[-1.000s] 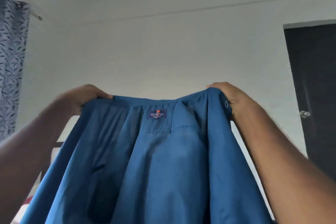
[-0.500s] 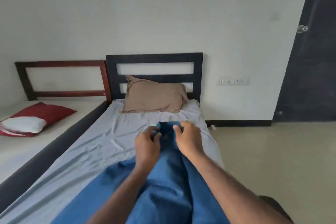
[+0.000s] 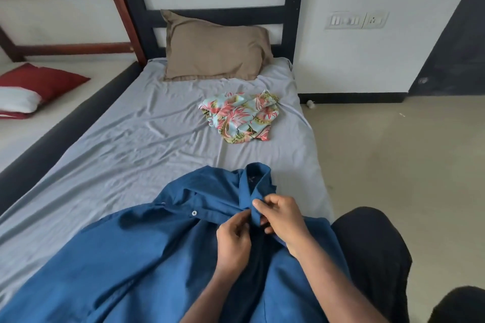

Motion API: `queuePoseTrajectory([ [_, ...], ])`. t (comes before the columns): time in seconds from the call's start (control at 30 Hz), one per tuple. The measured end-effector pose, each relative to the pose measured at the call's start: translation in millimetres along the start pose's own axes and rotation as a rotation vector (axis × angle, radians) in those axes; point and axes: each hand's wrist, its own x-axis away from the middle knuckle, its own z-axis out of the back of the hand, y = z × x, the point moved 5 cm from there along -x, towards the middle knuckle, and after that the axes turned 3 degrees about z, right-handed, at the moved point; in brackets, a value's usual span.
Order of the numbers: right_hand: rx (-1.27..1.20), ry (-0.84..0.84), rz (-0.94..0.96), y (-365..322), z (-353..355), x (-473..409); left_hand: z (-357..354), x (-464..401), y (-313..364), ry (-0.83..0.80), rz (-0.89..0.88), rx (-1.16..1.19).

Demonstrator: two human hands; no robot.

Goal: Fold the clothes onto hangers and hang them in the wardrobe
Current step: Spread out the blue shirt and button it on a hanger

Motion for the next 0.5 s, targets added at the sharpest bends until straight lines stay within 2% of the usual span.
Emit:
queuePoseTrajectory([
  [0.13,-0.118,-0.146,-0.021,3,-4,-2,7,-6,8,0.040,-0.025,-0.007],
  [0.23,0.046,-0.167,-0.047,18,-6,-8,17,-12,3,0.156,0.017,-0.071],
  [0.33,0.176,-0.108,-0.030,20,-5,-12,29,-13,-1,0.224,-0.045,-0.333],
  [0.4,0.177,-0.079,0.024,15,-6,-15,35,-15,-7,0.211,-0.053,-0.529],
  [0.5,0.116,-0.074,0.052,16,-9,-20,41,-18,-13,0.192,-0.026,-0.663],
])
